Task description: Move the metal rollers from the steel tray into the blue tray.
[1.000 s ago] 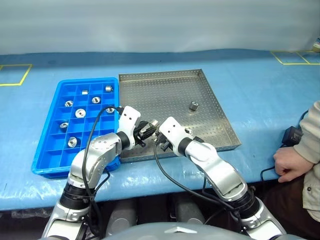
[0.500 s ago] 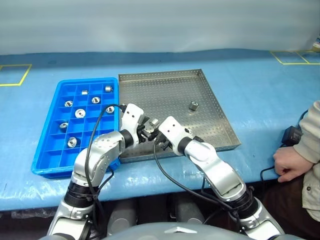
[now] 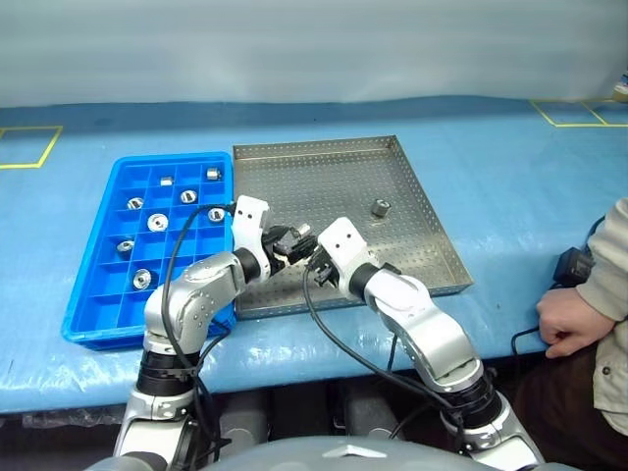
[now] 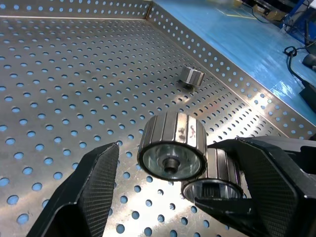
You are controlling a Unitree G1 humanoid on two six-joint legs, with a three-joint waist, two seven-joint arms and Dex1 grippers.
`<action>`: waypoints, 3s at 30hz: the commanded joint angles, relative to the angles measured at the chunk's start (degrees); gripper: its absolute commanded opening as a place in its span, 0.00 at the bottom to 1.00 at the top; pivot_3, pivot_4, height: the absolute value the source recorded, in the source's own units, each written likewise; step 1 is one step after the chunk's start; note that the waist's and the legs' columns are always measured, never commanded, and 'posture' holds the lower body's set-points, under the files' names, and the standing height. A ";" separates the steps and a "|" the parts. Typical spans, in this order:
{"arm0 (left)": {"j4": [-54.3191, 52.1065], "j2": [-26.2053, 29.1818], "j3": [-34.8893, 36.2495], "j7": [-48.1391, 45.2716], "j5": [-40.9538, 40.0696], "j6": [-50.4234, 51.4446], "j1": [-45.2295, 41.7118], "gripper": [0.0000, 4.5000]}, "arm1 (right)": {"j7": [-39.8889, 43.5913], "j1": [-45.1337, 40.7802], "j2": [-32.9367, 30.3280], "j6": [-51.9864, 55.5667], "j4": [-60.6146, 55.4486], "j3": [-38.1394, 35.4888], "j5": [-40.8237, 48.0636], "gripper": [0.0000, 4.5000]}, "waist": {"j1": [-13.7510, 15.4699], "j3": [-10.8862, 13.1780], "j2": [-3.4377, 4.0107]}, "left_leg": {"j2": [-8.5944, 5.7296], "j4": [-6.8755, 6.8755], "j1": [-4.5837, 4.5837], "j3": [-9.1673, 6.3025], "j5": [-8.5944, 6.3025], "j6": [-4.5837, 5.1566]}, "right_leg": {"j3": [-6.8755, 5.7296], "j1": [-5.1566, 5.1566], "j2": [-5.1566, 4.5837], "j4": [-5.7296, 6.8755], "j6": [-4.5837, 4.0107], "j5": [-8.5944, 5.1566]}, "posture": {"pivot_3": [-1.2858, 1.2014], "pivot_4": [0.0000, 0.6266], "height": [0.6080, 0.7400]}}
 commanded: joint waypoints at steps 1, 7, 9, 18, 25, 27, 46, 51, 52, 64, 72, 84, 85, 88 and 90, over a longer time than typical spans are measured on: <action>0.92 -1.66 2.51 1.35 -2.18 1.02 0.04 0.90 | -0.56 -0.18 0.93 -0.40 -4.25 -2.28 1.05 0.27 | 0.00 0.00 0.00 | 0.00 0.00 0.00 0.00 0.00 0.00 | 0.00 0.00 0.00 0.00 -0.02 0.01 | 0.52 0.24 1.00; 1.79 -3.31 4.64 2.60 -3.86 1.29 -0.34 0.90 | -0.33 0.28 1.70 0.54 -5.45 -2.95 2.72 0.26 | 0.00 0.00 0.00 | 0.00 0.00 0.00 0.00 0.00 0.00 | 0.00 0.00 0.01 0.01 -0.02 0.01 | 0.52 0.24 1.00; 2.14 -3.93 5.31 2.72 -4.78 1.29 -0.56 0.90 | -0.29 0.46 1.91 0.78 -5.85 -3.00 3.35 0.26 | 0.00 0.00 0.00 | 0.00 0.00 0.00 0.00 0.00 0.00 | 0.00 0.00 0.01 0.01 -0.04 0.02 | 0.52 0.24 1.00; 3.83 -6.01 8.03 3.57 -8.53 1.03 -1.18 0.90 | -0.13 1.54 2.87 1.91 -8.00 -3.00 6.08 0.26 | -0.01 0.00 0.00 | -0.01 0.01 0.00 0.00 0.00 0.00 | 0.00 0.00 0.00 0.01 -0.04 0.02 | 0.52 0.24 1.00; 4.09 -6.18 8.67 4.49 -9.39 0.40 -1.35 0.54 | -0.65 1.84 2.51 2.68 -8.42 -3.44 6.98 0.26 | -0.03 0.00 0.00 | -0.02 0.01 0.00 0.00 0.00 0.00 | 0.00 0.01 0.00 0.00 -0.05 0.02 | 0.52 0.24 1.00; 3.96 -5.81 8.63 4.48 -9.73 0.35 -1.31 0.40 | -0.79 1.85 2.41 2.88 -8.43 -3.62 7.26 0.26 | -0.03 0.00 0.00 | -0.02 0.00 0.00 0.00 0.00 0.00 | 0.00 0.00 0.00 0.00 -0.05 0.02 | 0.52 0.24 1.00; 0.22 -16.06 24.20 22.75 -28.06 -5.59 -1.14 0.38 | -12.96 0.43 21.18 11.46 -3.28 -24.56 21.17 0.26 | 0.03 0.02 -0.01 | -0.03 0.03 -0.05 -0.08 -0.01 0.01 | -0.04 0.03 -0.05 -0.04 -0.03 0.05 | 0.53 0.24 1.00; -1.93 -15.95 24.14 26.73 -31.29 -10.75 0.82 0.38 | -18.91 -1.32 21.51 12.35 -1.47 -27.32 24.77 0.26 | 0.03 0.01 -0.03 | -0.04 -0.02 -0.07 -0.06 -0.01 0.01 | -0.03 -0.01 -0.03 -0.05 -0.21 0.13 | 0.53 0.24 1.00; -2.58 -15.98 23.97 27.51 -31.03 -11.81 1.20 0.38 | -19.58 -1.47 19.82 12.03 -1.33 -25.84 23.40 0.26 | 0.12 0.02 -0.03 | -0.04 -0.05 -0.07 -0.04 -0.01 0.00 | -0.01 -0.03 -0.02 -0.05 -0.22 0.13 | 0.53 0.24 1.00; -17.82 4.48 10.35 31.05 1.58 -18.02 13.74 0.38 | -11.26 -3.45 7.11 2.67 -0.74 -8.16 15.36 0.26 | 0.24 0.03 -0.01 | -0.03 -0.09 -0.01 -0.05 0.01 -0.04 | -0.03 -0.02 0.02 -0.04 -0.27 0.08 | 0.58 0.24 1.00; -24.32 5.22 15.07 33.54 12.74 -20.81 26.02 0.38 | -7.60 -9.20 8.47 -2.24 7.08 -3.73 12.89 0.26 | 3.24 0.06 -0.02 | 0.07 -0.19 -0.01 -0.10 0.06 -0.15 | -0.13 -0.07 0.00 -0.02 -0.16 -0.08 | 0.63 0.24 1.00; -25.52 -0.64 18.98 33.58 15.58 -18.25 32.11 0.38 | -3.37 -12.15 10.69 -5.72 11.99 -0.35 11.28 0.26 | 7.12 0.08 0.00 | 0.03 -0.18 -0.27 -0.43 0.05 -0.17 | -0.52 -0.12 -0.15 -0.11 -0.17 -0.17 | 0.65 0.24 1.00; -25.35 -0.91 18.93 33.44 15.53 -18.03 32.25 0.46 | -3.23 -12.15 10.74 -5.79 11.97 -0.31 11.15 0.26 | 7.17 0.08 0.00 | 0.03 -0.17 -0.30 -0.47 0.06 -0.18 | -0.57 -0.12 -0.15 -0.11 -0.19 -0.17 | 0.65 0.24 1.00; -24.91 -1.34 18.33 33.11 15.89 -17.39 32.45 0.68 | -2.89 -12.06 10.94 -5.79 11.81 -0.48 10.95 0.26 | 7.35 0.08 0.01 | 0.03 -0.17 -0.40 -0.57 0.07 -0.20 | -0.71 -0.17 -0.16 -0.11 -0.22 -0.20 | 0.65 0.24 1.00; -25.18 -1.59 17.85 32.54 15.83 -17.74 32.11 0.84 | -2.34 -12.20 11.04 -6.07 11.83 -0.45 10.85 0.26 | 7.41 0.09 0.02 | 0.04 -0.17 -0.48 -0.66 0.08 -0.22 | -0.81 -0.20 -0.16 -0.11 -0.26 -0.22 | 0.65 0.24 1.00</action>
